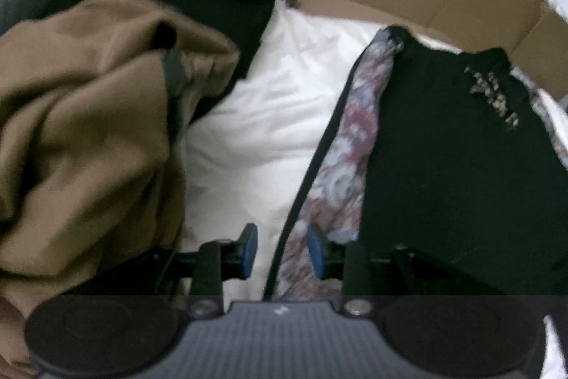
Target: Fold clothes
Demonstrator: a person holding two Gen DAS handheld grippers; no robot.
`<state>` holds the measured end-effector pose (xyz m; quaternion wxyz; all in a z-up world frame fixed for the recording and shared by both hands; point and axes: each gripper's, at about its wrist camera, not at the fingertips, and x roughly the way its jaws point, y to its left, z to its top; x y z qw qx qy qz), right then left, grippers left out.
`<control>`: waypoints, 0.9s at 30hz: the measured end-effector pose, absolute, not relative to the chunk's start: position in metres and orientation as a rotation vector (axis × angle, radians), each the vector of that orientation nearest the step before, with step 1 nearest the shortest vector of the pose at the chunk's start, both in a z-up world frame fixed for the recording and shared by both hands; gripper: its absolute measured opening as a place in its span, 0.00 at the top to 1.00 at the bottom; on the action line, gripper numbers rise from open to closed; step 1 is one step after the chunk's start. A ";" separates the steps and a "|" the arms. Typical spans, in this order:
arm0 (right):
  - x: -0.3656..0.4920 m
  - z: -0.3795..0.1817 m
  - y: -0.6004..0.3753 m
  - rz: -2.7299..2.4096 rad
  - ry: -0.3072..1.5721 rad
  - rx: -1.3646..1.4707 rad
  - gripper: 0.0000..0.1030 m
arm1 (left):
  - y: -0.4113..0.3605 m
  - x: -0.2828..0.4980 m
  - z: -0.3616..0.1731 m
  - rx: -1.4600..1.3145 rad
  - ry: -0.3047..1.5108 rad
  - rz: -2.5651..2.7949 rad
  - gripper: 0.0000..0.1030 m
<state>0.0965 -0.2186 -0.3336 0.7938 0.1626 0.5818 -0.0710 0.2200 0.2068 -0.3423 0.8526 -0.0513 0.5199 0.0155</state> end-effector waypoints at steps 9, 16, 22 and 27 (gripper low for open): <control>0.099 -0.333 -0.209 -0.124 1.264 0.326 0.69 | 0.196 0.243 -0.351 -0.110 1.050 0.013 0.69; 0.100 -0.331 -0.212 -0.145 1.265 0.334 0.69 | 0.196 0.266 -0.367 -0.108 1.068 -0.006 0.74; 0.102 -0.322 -0.207 -0.120 1.258 0.306 0.69 | 0.198 0.266 -0.361 -0.161 1.027 -0.040 0.74; 0.104 -0.325 -0.203 -0.125 1.265 0.309 0.69 | 0.185 0.271 -0.363 -0.101 1.028 -0.079 0.73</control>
